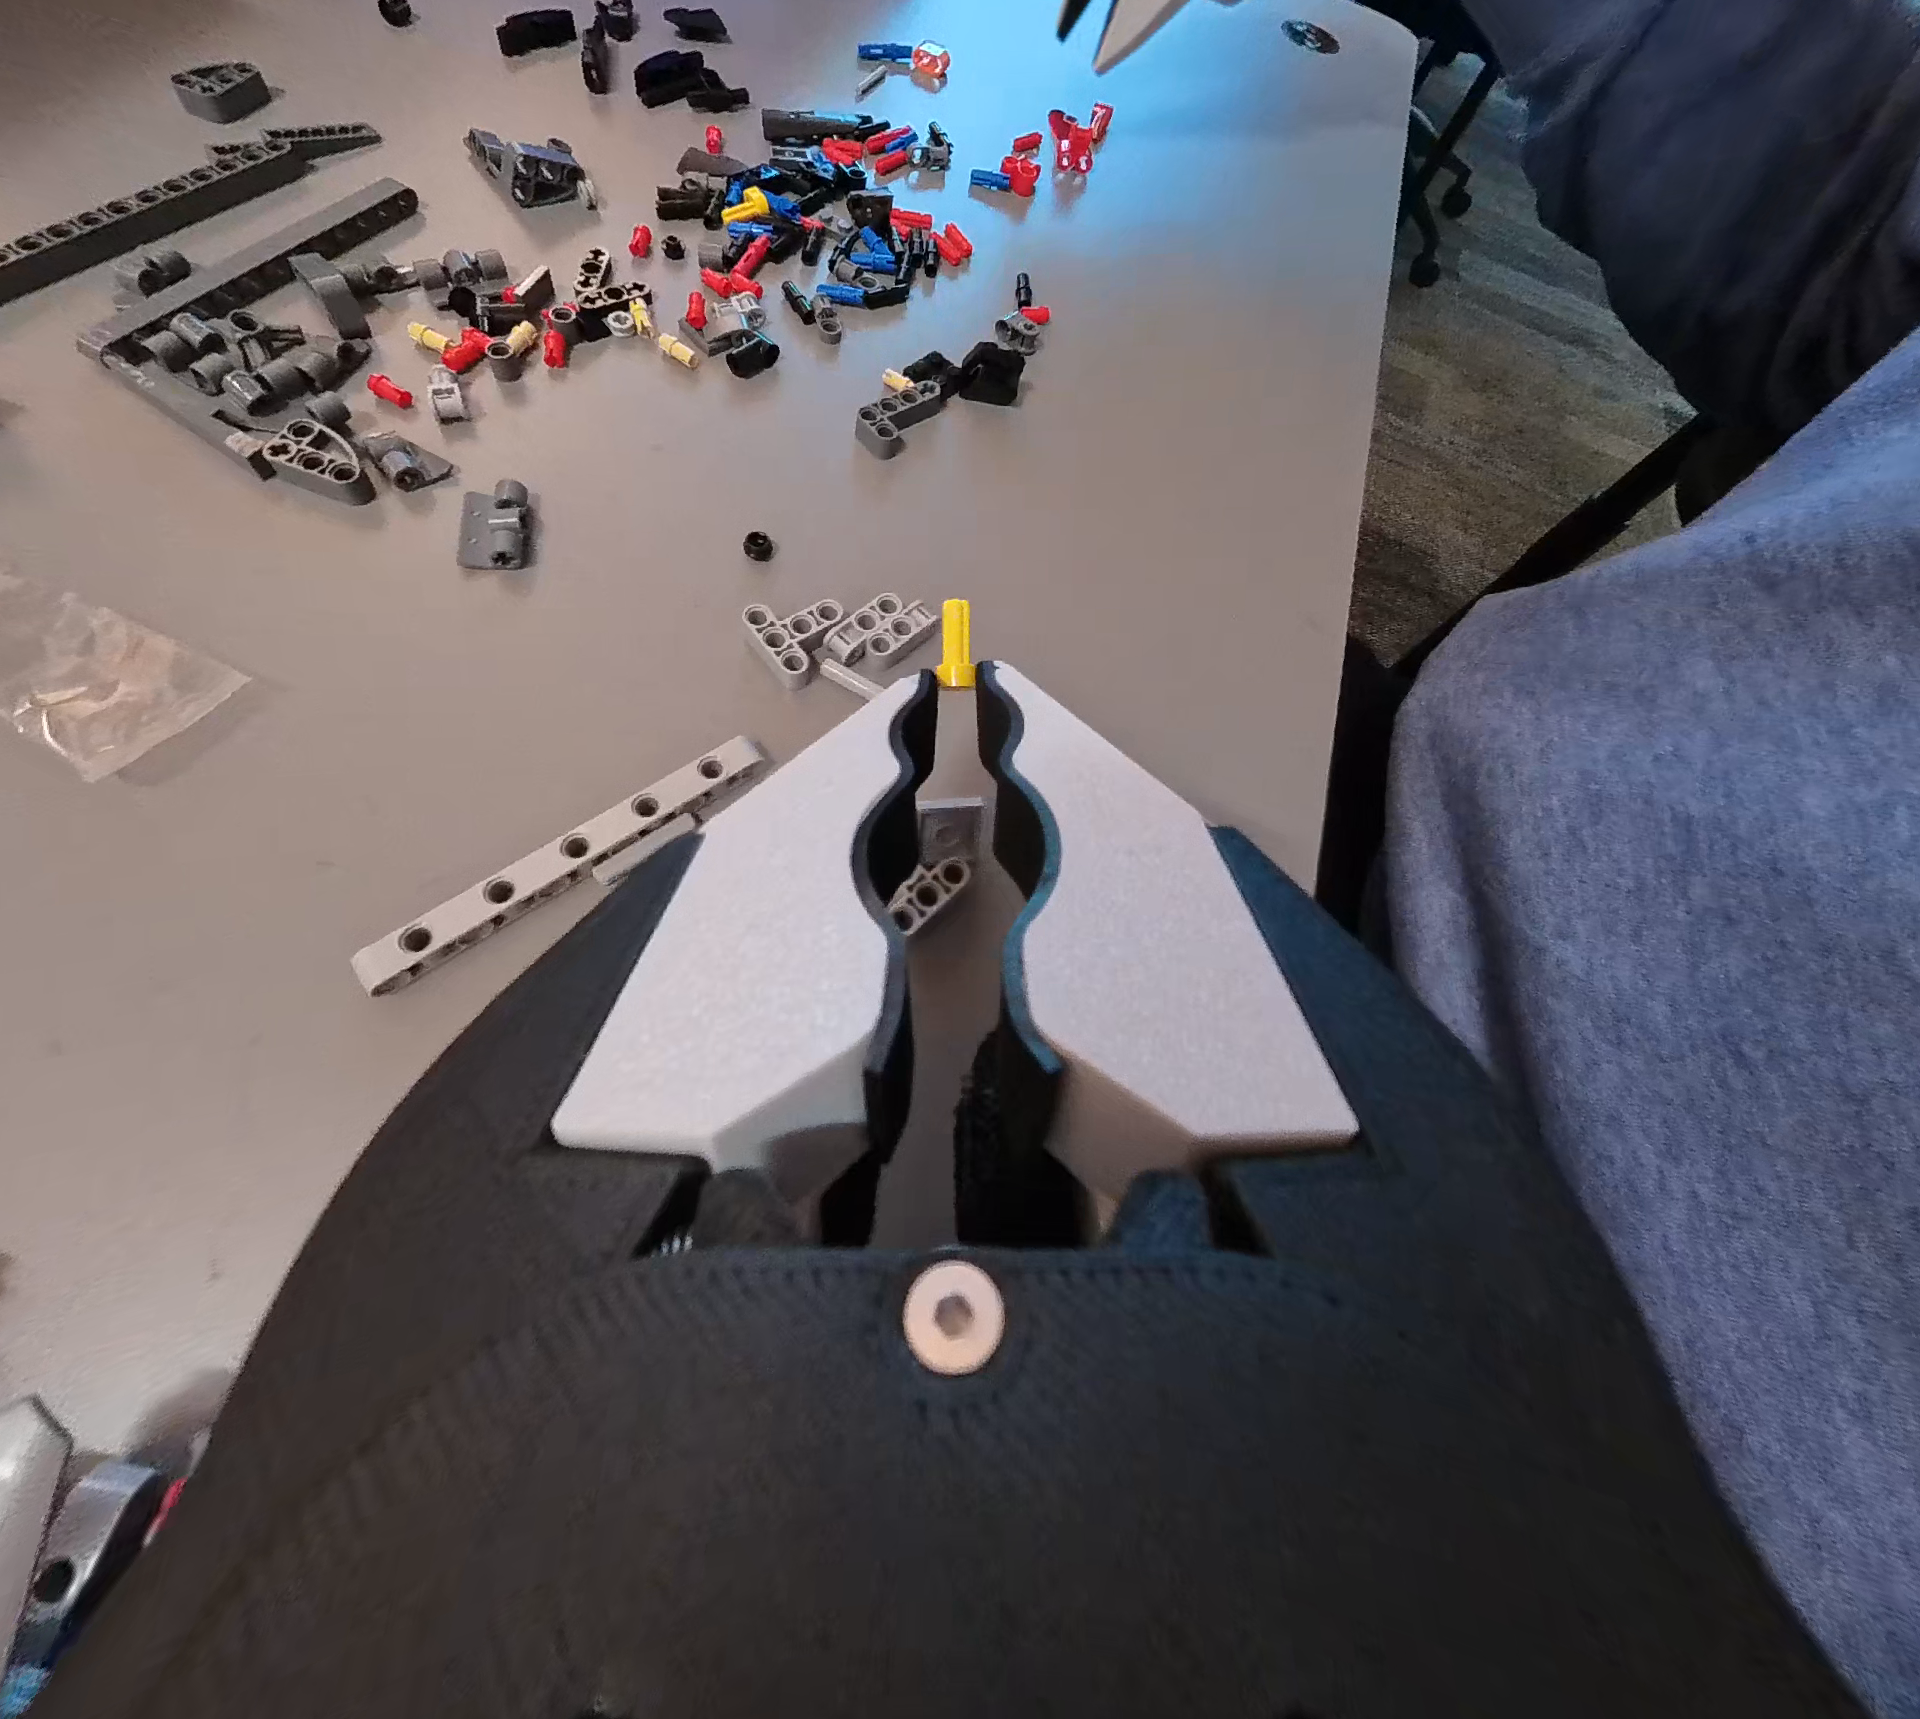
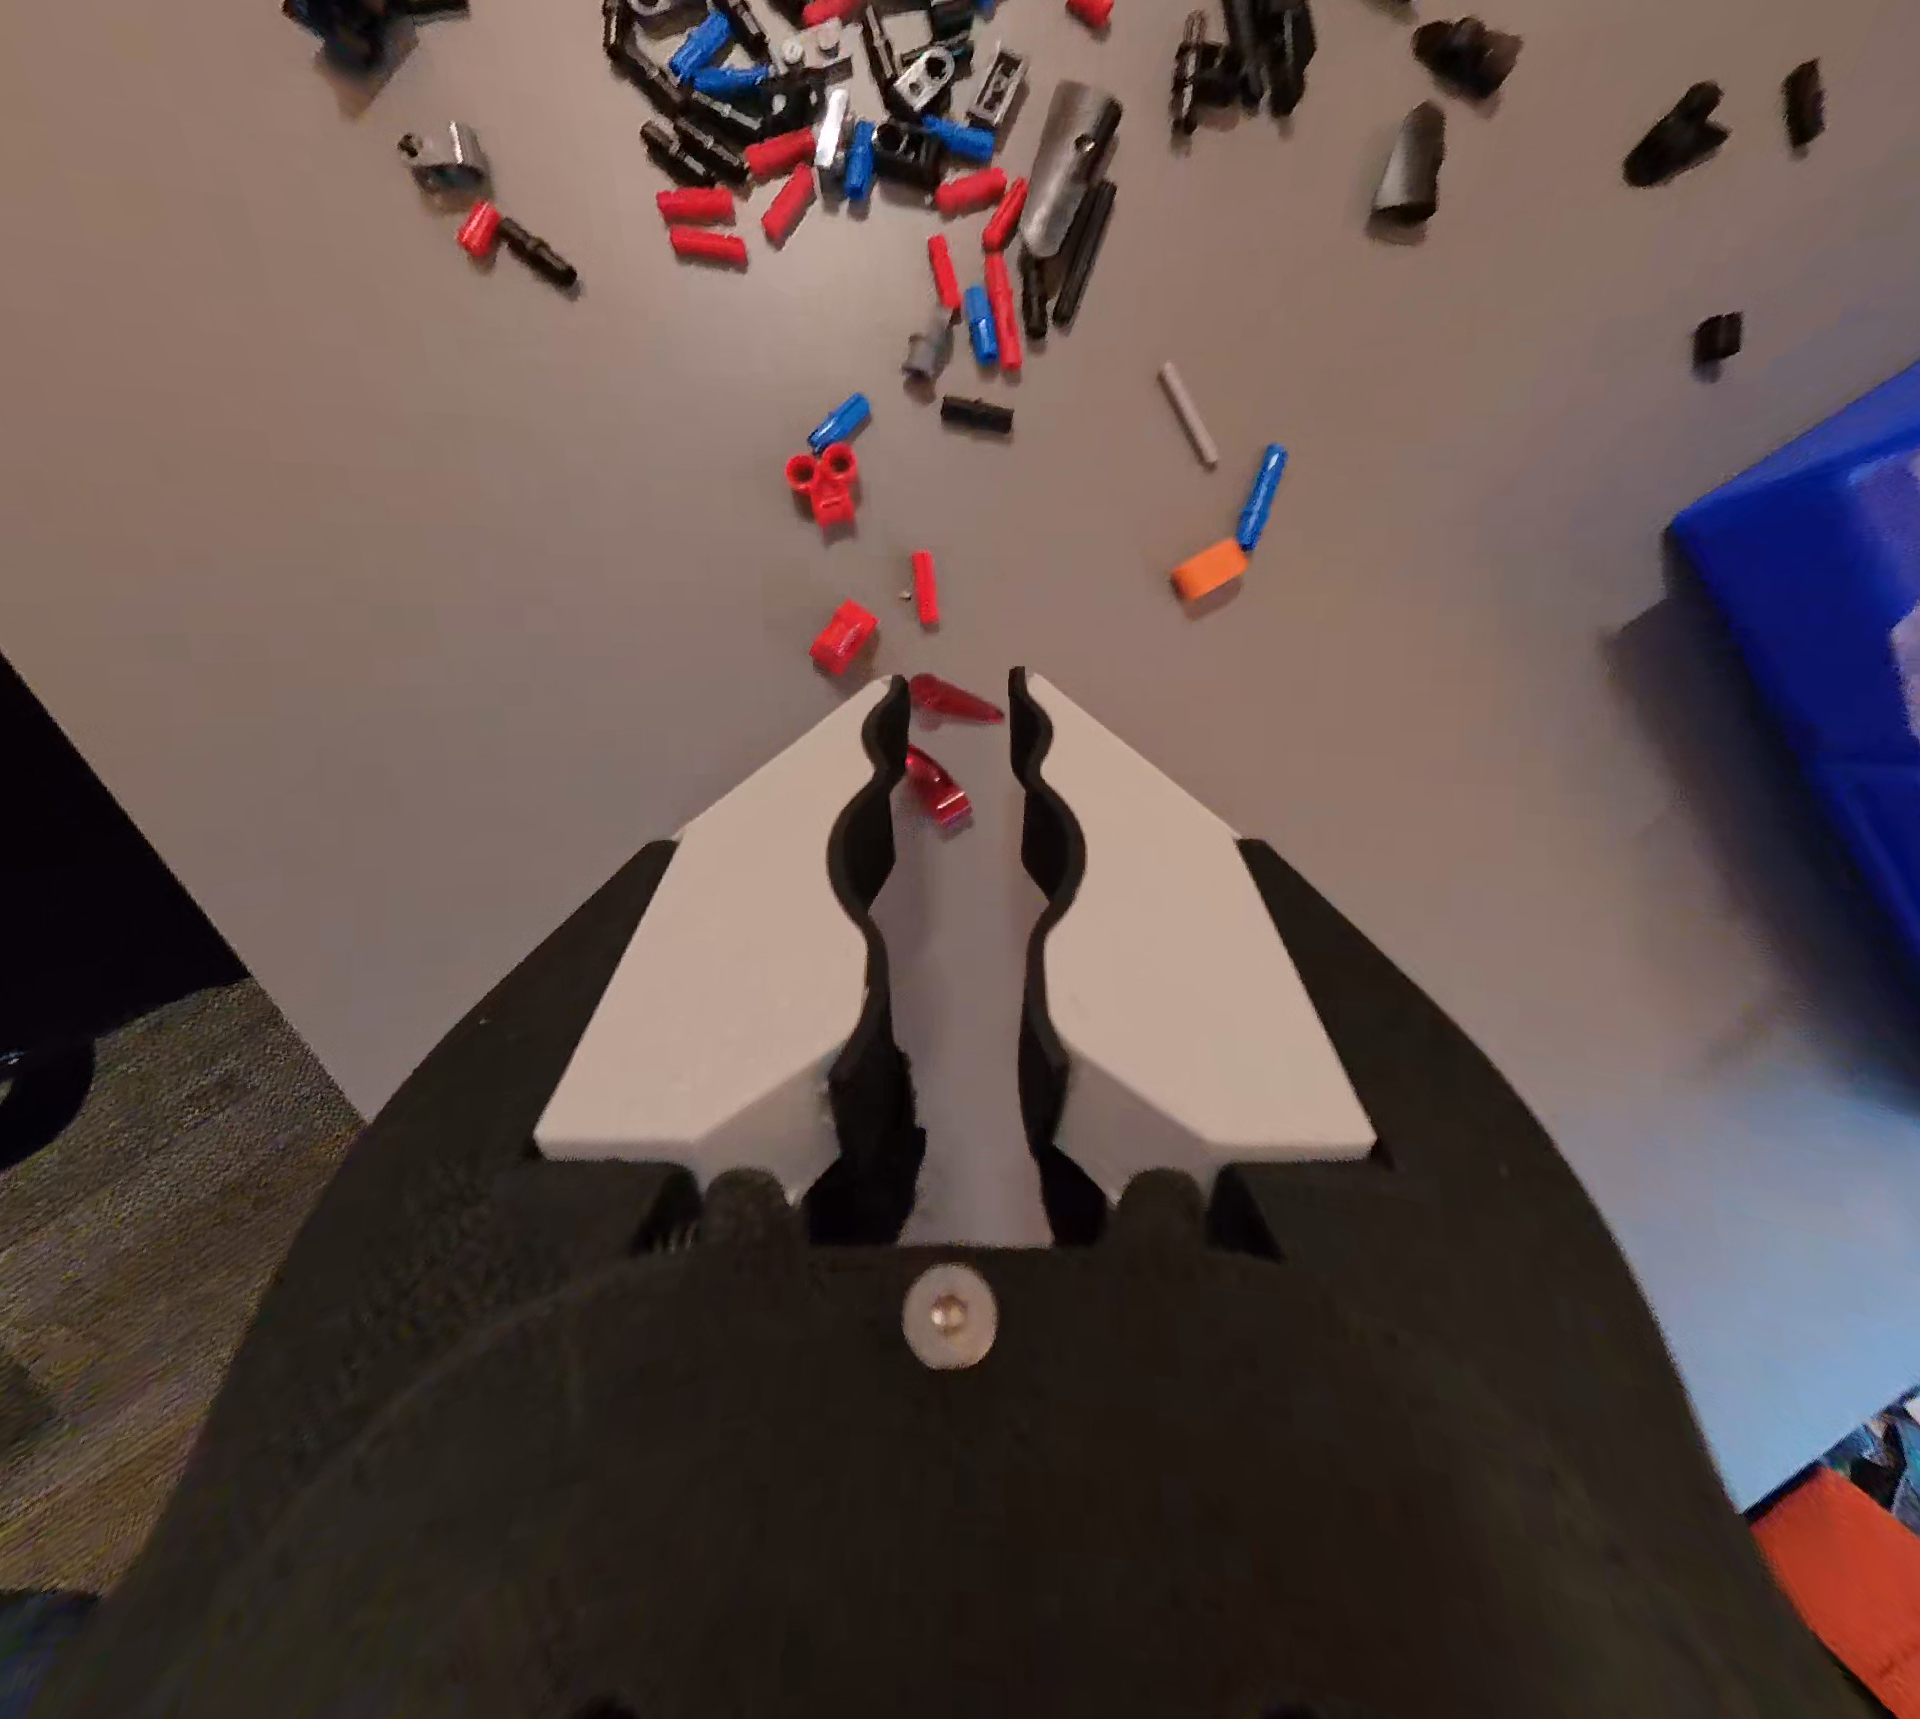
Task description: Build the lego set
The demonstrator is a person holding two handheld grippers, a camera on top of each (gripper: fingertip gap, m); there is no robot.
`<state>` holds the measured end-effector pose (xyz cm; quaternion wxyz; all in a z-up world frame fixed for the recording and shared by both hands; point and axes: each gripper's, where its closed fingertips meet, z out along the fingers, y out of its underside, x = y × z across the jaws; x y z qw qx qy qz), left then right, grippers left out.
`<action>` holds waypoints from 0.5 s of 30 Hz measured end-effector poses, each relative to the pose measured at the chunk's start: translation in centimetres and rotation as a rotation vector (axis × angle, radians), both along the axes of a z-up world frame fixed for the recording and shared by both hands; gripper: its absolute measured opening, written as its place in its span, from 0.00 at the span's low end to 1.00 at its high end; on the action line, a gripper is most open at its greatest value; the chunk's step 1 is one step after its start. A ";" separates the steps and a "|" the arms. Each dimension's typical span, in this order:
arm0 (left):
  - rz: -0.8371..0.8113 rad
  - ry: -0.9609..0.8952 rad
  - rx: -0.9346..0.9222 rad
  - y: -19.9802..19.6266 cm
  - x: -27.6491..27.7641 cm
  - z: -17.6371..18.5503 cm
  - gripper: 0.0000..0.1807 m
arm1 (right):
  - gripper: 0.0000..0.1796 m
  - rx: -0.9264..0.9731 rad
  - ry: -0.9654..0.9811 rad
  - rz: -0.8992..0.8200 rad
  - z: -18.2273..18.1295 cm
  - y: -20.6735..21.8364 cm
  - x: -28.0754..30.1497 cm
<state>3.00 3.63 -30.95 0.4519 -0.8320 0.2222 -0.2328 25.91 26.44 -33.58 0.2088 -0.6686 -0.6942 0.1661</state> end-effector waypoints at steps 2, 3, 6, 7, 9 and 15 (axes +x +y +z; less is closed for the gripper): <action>0.005 -0.001 0.003 -0.1 0.1 0.1 0.03 | 0.09 -0.004 -0.011 -0.006 -0.4 -0.2 0.4; 0.007 -0.003 0.004 -0.1 0.1 0.2 0.03 | 0.09 -0.010 -0.007 -0.006 -0.5 -0.3 0.4; 0.014 -0.011 0.005 -0.2 0.1 0.3 0.03 | 0.08 -0.017 0.003 -0.001 -0.6 -0.6 0.2; 0.015 -0.010 0.004 -0.2 0.1 0.2 0.03 | 0.08 -0.017 0.008 0.003 -0.5 -0.7 0.1; 0.015 -0.010 0.001 -0.3 0.1 0.1 0.03 | 0.08 -0.011 0.022 0.007 -0.4 -0.8 -0.2; 0.020 -0.012 -0.001 -0.4 0.1 0.0 0.03 | 0.08 -0.024 0.015 0.027 -0.7 -1.2 -0.7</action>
